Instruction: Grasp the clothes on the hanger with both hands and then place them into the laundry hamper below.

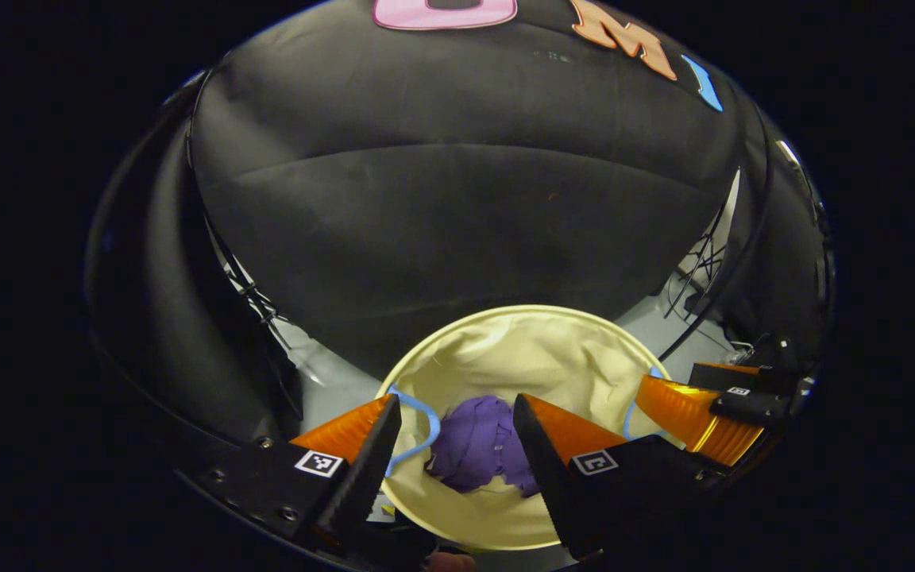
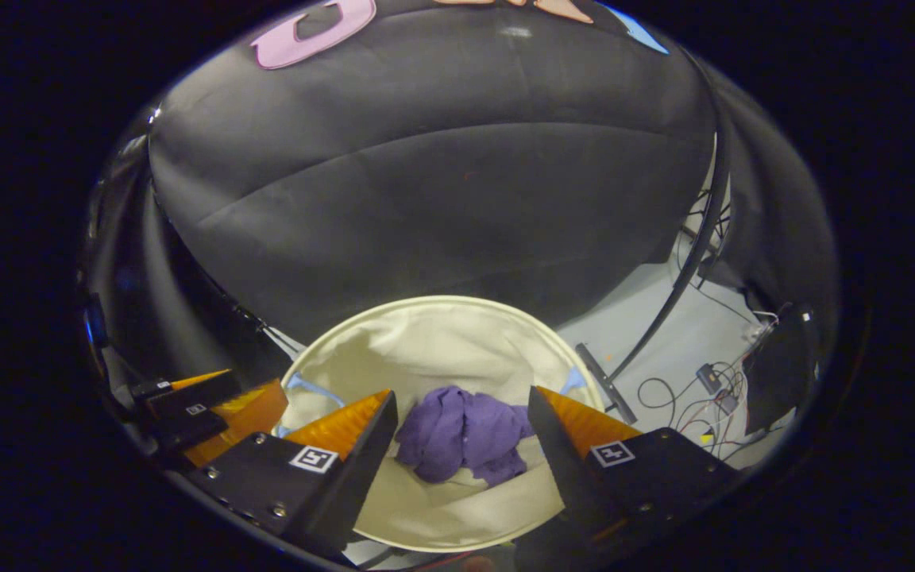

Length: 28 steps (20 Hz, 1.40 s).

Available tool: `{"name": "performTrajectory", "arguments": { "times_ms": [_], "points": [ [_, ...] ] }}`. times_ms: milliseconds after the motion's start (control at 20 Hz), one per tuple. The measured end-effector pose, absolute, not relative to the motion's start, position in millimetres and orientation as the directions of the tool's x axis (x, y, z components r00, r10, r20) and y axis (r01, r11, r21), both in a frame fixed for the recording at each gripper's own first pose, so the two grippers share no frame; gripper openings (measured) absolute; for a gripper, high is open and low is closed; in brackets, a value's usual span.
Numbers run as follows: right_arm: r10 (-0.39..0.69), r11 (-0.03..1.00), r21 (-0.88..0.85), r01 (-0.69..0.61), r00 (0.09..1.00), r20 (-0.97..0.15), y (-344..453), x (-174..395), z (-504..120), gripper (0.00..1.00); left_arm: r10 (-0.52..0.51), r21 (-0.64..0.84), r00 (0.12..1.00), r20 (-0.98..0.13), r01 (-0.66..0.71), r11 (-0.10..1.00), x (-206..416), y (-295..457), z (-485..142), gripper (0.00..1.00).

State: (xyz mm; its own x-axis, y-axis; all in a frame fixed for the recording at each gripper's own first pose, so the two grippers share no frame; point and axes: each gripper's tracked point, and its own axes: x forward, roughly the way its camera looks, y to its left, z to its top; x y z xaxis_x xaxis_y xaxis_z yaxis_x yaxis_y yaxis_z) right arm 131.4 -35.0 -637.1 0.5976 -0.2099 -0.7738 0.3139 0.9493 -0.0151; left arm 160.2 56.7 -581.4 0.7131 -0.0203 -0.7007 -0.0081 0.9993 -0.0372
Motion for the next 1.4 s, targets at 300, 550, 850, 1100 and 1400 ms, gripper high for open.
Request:
{"name": "performTrajectory", "arguments": {
  "times_ms": [300,550,850,1100,1400],
  "points": [
    [-0.252,0.948,-0.031,0.316,0.690,-0.679,-26.9,136.2,-563.5,1.00,-0.022,-0.049,0.802,-0.597,-0.009,0.999,153.9,70.9,-489.8,0.89],
    [-0.246,0.954,-0.024,0.299,0.736,-0.631,-10.6,131.7,-509.1,0.99,-0.039,-0.058,0.855,-0.517,0.011,0.998,148.3,68.5,-435.8,0.89],
    [-0.251,0.965,-0.059,0.257,0.829,-0.499,5.1,146.5,-380.4,0.99,-0.084,-0.075,0.907,-0.413,0.059,0.995,137.3,63.0,-330.3,0.89],
    [-0.216,0.976,-0.047,0.212,0.923,-0.319,32.0,141.3,-258.3,0.99,-0.107,-0.120,0.950,-0.295,0.074,0.990,119.0,62.5,-238.2,0.89],
    [-0.187,0.982,-0.039,0.183,0.967,-0.172,47.3,112.2,-175.0,0.99,-0.062,-0.092,0.986,-0.153,0.049,0.995,112.4,68.6,-152.0,0.87]
  ]
}}
